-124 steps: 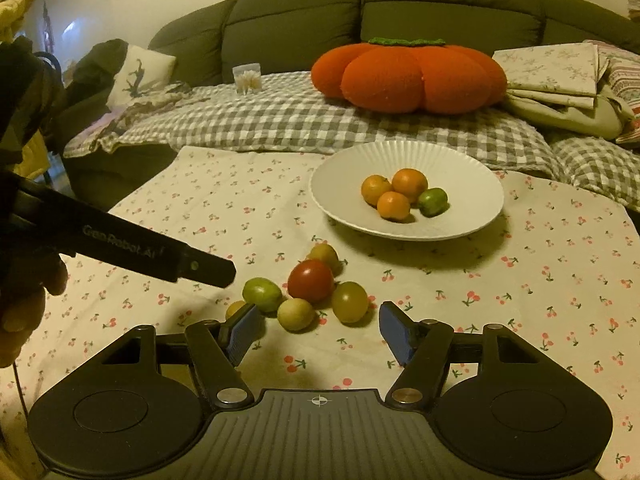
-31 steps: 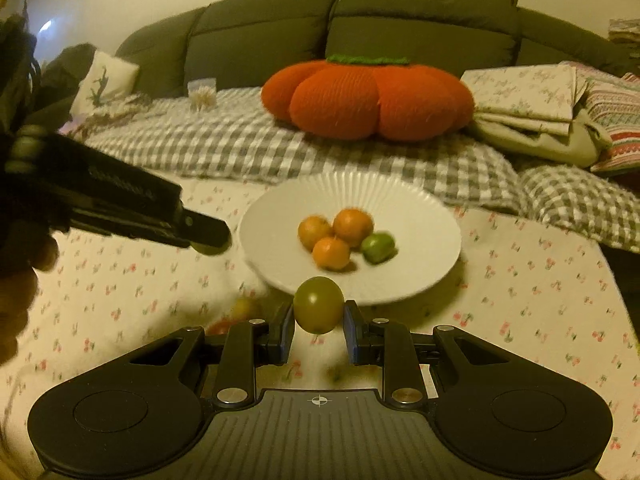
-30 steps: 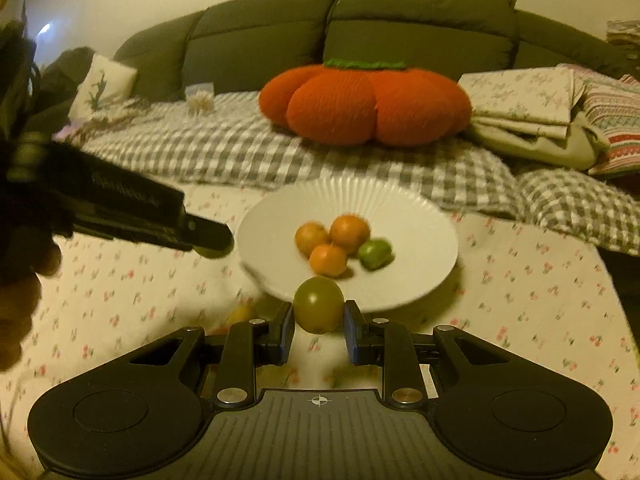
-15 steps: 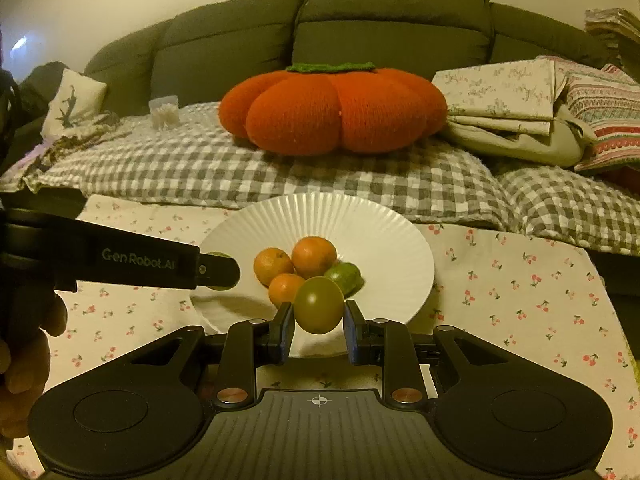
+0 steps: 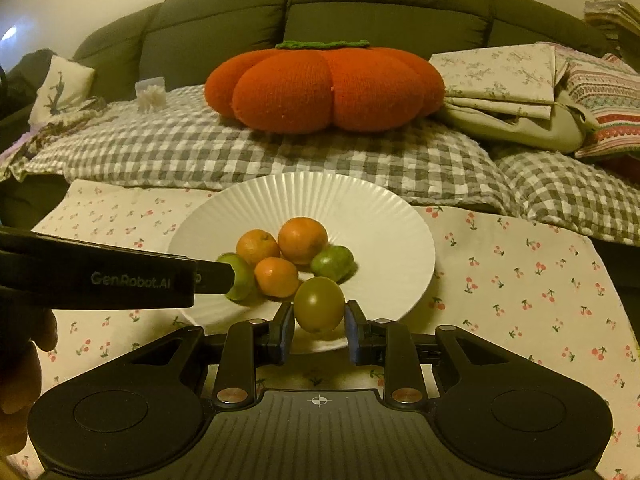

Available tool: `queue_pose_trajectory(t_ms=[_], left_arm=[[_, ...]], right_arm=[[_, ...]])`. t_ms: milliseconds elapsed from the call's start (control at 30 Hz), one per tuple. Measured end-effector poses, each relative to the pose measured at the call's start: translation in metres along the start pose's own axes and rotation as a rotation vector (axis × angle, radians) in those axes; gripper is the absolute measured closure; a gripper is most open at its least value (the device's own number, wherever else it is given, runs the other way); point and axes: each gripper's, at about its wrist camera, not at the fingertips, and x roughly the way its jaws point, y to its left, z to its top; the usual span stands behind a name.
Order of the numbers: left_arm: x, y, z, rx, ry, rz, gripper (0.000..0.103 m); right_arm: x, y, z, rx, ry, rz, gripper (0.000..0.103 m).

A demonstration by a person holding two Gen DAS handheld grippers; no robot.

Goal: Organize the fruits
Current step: 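Place the green fruit on the plate with the left tool while the right tool places its fruit, then move the left tool to a yellow fruit while the right tool reaches a small green fruit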

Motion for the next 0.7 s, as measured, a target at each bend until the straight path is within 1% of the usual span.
queue_pose_trajectory(t_ms=[33, 100, 167, 433, 700], left_arm=[[-0.001, 0.001, 0.0, -0.001, -0.002, -0.004, 0.057], [-0.005, 0.002, 0.002, -0.001, -0.007, -0.006, 0.048], [-0.009, 0.003, 0.002, -0.003, -0.016, 0.005, 0.046], [-0.022, 0.022, 0.002, -0.045, -0.022, 0.018, 0.046], [-0.04, 0.026, -0.003, -0.04, -0.014, 0.021, 0.046]], right_arm=[[-0.001, 0.0, 0.0, -0.001, -0.003, -0.003, 0.075], [-0.003, -0.001, 0.0, 0.006, -0.007, -0.002, 0.074], [-0.005, -0.003, -0.001, 0.019, -0.01, -0.006, 0.072], [-0.021, -0.002, -0.014, 0.03, -0.01, 0.001, 0.07], [-0.036, 0.008, -0.024, 0.03, -0.001, 0.044, 0.07]])
